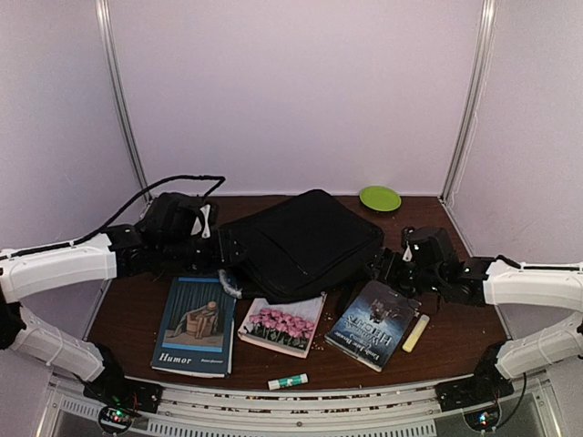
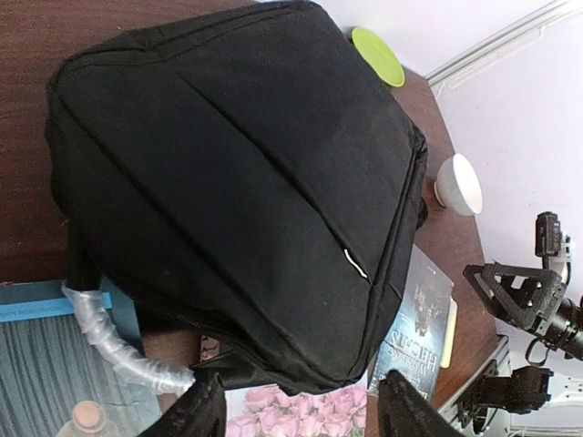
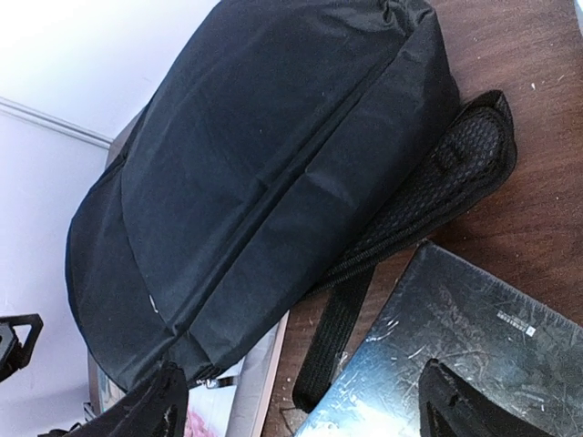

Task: Pack the student bag
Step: Adjust the student bag at the center of the board.

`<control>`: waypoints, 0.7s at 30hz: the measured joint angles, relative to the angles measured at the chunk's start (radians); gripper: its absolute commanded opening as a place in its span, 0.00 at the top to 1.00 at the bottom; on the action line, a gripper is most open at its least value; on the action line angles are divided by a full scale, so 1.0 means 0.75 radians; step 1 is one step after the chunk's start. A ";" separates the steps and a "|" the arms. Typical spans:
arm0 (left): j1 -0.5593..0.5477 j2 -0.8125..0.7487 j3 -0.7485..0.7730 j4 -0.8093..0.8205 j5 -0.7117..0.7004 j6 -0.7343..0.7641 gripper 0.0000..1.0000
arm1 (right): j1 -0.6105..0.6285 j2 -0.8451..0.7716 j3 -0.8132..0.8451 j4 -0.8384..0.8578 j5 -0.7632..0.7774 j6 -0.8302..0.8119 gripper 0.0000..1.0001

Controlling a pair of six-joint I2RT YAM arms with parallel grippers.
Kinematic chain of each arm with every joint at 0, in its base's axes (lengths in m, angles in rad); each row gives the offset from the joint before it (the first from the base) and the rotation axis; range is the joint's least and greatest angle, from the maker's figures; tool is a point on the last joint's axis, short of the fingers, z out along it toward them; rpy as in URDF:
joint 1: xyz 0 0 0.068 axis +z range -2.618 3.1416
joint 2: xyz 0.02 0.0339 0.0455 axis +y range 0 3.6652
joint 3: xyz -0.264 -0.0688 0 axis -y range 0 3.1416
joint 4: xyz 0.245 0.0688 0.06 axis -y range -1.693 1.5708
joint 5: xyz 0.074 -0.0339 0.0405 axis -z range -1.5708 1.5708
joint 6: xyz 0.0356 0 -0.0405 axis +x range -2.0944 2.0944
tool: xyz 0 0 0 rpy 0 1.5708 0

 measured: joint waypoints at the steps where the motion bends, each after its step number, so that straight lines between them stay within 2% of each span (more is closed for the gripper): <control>1: 0.000 -0.032 -0.024 -0.002 -0.018 0.003 0.41 | -0.001 0.008 0.001 0.014 0.015 0.017 0.13; 7: 0.000 -0.064 -0.127 -0.021 -0.087 0.003 0.43 | -0.016 0.185 0.047 0.106 0.065 0.129 0.15; 14: 0.000 0.020 -0.128 -0.030 -0.127 0.024 0.44 | -0.099 0.420 0.128 0.238 0.053 0.251 0.20; 18: 0.007 0.093 -0.100 -0.024 -0.124 0.055 0.45 | -0.135 0.542 0.194 0.279 0.025 0.296 0.26; 21: 0.041 0.127 -0.093 0.006 -0.094 0.069 0.45 | -0.139 0.613 0.241 0.292 -0.005 0.318 0.38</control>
